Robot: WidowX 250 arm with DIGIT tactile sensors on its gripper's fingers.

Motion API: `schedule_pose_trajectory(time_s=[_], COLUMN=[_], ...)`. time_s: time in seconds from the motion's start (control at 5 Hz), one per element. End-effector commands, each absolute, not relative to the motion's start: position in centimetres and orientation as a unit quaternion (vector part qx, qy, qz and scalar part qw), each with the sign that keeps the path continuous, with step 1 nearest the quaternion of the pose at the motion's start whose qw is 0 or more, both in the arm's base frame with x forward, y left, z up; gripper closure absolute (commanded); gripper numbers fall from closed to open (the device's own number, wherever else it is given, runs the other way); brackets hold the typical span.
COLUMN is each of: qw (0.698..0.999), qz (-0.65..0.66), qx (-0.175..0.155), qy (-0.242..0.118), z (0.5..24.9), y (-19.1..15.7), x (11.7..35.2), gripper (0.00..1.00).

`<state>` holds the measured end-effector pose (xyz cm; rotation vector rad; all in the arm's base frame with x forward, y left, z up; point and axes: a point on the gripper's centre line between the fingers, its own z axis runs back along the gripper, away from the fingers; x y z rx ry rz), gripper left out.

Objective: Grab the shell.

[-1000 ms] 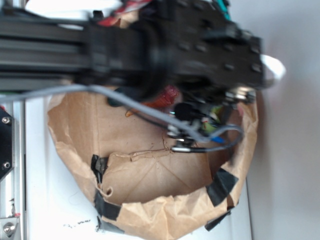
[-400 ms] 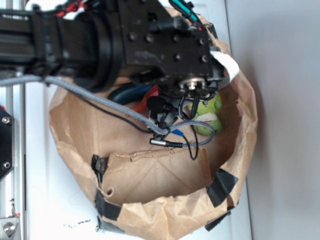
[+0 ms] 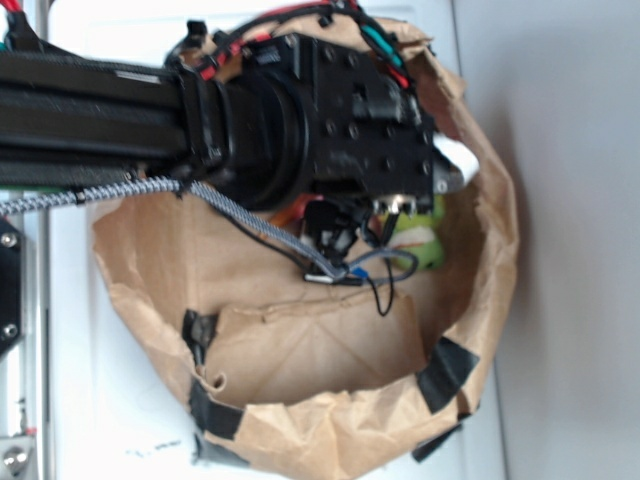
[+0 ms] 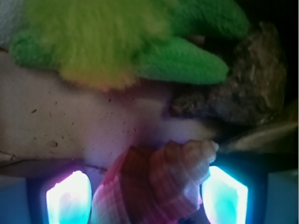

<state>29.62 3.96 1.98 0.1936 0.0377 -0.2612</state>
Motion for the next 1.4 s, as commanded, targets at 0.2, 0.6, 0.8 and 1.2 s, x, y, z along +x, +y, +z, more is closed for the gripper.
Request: schedule_pose_trajectory(time_s=[0.2,0.6,0.8,1.2], qw=[0.992,0.991,0.993,0.994], qz=[-0.095,-0.116,-0.114,-0.032], qx=[0.087,0.024,0.02,0.105], qy=[-0.013,-0.062,-0.005,0.024], z=[4.5,14.1,17.4,19.2], y=[3.5,2.3,2.0,0.5], x=[31.3,29.4,29.7,28.1], gripper=[1.0,1.0,0.83,1.0])
